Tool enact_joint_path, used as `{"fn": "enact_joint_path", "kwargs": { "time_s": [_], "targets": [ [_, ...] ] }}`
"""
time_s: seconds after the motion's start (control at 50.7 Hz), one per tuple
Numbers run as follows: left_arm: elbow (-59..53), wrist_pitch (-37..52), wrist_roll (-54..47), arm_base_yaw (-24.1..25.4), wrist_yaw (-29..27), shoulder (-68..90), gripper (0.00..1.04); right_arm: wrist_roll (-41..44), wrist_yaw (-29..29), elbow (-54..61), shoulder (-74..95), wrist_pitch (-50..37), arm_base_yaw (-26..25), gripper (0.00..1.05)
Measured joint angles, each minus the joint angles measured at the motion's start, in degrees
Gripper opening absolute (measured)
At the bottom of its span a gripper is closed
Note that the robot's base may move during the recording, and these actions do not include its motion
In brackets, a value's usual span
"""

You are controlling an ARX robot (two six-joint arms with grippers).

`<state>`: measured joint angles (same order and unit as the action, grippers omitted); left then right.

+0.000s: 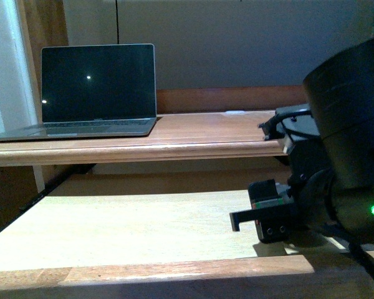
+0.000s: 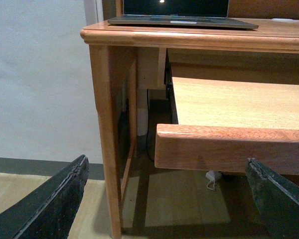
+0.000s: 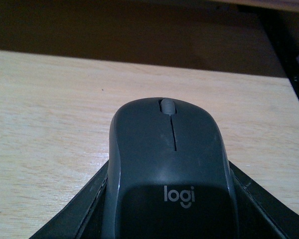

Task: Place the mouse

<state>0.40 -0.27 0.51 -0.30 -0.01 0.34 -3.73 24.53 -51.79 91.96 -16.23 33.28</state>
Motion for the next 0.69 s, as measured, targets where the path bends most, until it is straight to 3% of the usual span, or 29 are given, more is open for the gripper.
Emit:
{"fn": "enact_joint_path", "kwargs": {
  "time_s": [0.336,0.691],
  "targets": [
    [0.00,0.00,0.00,0.00,0.00,0.00,0.97,-3.67,0.24,-9.16,-7.08,9.62,1.11,0.55],
    [0.00,0.00,0.00,0.00,0.00,0.00,0.97,-4.81,5.75,-40.09,12.37,16.55,6.27,0.55]
  ]
}}
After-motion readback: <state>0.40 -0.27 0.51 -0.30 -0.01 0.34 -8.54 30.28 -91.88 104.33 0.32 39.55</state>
